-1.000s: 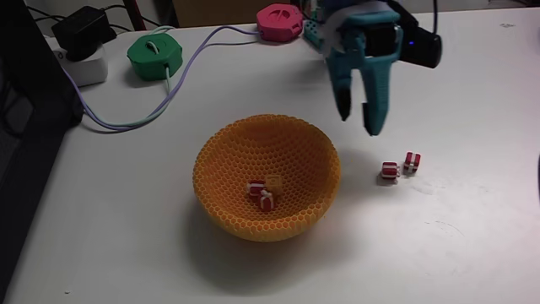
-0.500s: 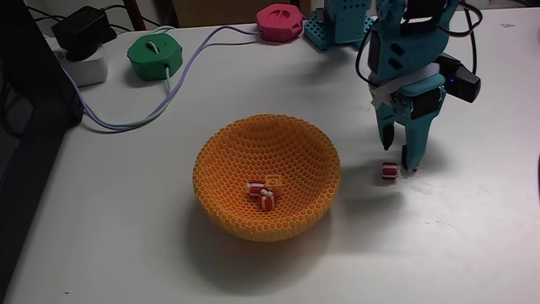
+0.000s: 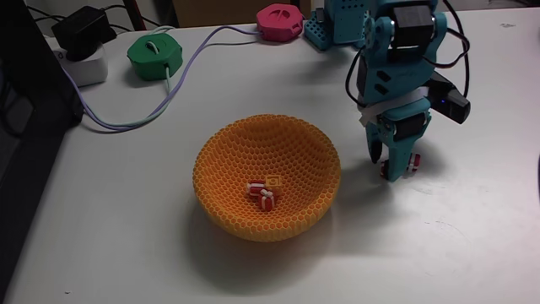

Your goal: Place cube pieces into the yellow basket

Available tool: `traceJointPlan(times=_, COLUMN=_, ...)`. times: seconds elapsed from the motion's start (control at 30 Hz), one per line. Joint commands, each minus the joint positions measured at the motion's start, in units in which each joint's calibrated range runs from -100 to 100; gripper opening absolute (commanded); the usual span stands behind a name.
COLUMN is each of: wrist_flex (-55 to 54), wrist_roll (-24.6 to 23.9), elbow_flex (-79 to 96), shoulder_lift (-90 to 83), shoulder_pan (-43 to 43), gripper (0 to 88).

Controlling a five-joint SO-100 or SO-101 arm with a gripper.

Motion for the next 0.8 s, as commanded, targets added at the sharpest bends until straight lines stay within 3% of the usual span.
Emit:
traceJointPlan(times=0.0, wrist_flex=0.25, wrist_roll=0.1, elbow_flex=-1.82, shoulder_lift=-0.46, shoulder_pan=-0.98, gripper=17.9)
traceJointPlan(times=0.23, wrist_flex=-0.79, wrist_roll=0.34, elbow_flex=-0.57, shoulder_lift=0.2, shoulder_pan=-2.28, gripper=15.8)
traceJointPlan(times=0.4, wrist_flex=-2.61, wrist_roll=0.1, elbow_flex=1.17, shoulder_lift=0.49, shoulder_pan=-2.75, gripper=1.1)
traceJointPlan(times=0.57, wrist_flex=-0.88, wrist_roll=0.73, elbow_flex=0.88, shoulder_lift=-1.03, shoulder_pan=-2.19, gripper=0.3)
traceJointPlan(times=0.77, wrist_flex=7.99, wrist_roll=2.44, elbow_flex=-3.55, shoulder_lift=-18.26, shoulder_pan=0.88, gripper=0.2)
